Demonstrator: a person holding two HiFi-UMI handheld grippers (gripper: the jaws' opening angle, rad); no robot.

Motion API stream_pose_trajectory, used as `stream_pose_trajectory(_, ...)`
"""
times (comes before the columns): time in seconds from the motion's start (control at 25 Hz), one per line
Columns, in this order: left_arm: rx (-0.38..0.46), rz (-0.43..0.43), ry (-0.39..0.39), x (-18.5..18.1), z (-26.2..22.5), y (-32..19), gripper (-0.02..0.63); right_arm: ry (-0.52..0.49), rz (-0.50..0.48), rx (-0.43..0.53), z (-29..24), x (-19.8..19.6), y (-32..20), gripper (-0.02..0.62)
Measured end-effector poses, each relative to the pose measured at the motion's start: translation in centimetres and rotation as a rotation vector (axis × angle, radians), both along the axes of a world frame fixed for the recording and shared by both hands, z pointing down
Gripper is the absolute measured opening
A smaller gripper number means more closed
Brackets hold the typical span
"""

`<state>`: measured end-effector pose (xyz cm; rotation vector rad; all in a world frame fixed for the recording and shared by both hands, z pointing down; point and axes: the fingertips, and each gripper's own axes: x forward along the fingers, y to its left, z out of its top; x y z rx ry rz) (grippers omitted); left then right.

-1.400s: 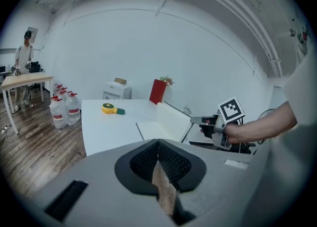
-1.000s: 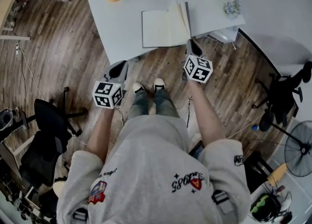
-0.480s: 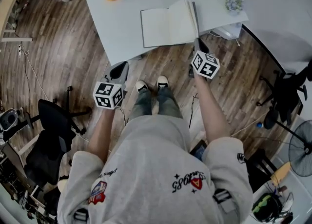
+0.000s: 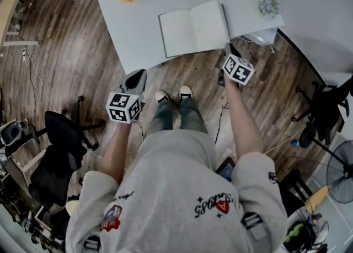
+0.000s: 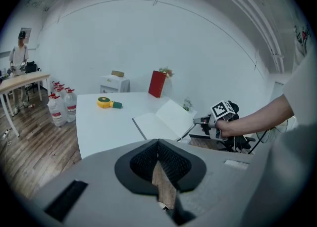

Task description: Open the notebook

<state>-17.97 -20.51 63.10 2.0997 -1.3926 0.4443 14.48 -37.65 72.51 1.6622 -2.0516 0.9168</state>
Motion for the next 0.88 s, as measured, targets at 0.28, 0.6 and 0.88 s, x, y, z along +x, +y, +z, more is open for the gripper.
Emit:
stream_pose_trajectory(0.28,-0.011,-0.027,-0.005,-1.0,0.4,-0.5,0.005,-0.008,0.019,-0.076,2.1,0.7,-0.9,0.034)
stream_pose_trajectory(0.6,-0.019,-0.035,-0.008,-1.5,0.8,-0.8,0.005,-0.077,0.056,-0.169,4.6,1.6,-1.4,0.044)
stream_pose_trajectory(0.88,-0.003,-0.036,-0.006,-2.0,0.1,-1.1,0.005,-0.023,0.159,-0.175,4.6,4.0,0.0,0.084)
